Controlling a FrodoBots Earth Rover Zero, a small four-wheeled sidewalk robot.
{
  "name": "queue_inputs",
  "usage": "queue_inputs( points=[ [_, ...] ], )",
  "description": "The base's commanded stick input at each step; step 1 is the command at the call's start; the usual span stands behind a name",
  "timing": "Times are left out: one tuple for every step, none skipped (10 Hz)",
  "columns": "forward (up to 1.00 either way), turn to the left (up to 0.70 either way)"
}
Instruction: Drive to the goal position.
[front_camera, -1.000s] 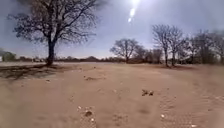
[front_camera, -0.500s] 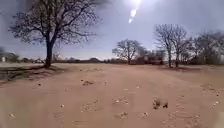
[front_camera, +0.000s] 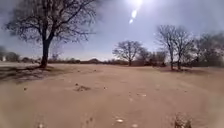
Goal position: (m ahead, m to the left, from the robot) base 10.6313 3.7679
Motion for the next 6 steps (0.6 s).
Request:
queue_inputs(
  points=[
    [1.00, 0.00],
    [1.00, 0.00],
    [1.00, 0.00],
    [1.00, 0.00],
    [1.00, 0.00],
    [1.00, 0.00]
  ],
)
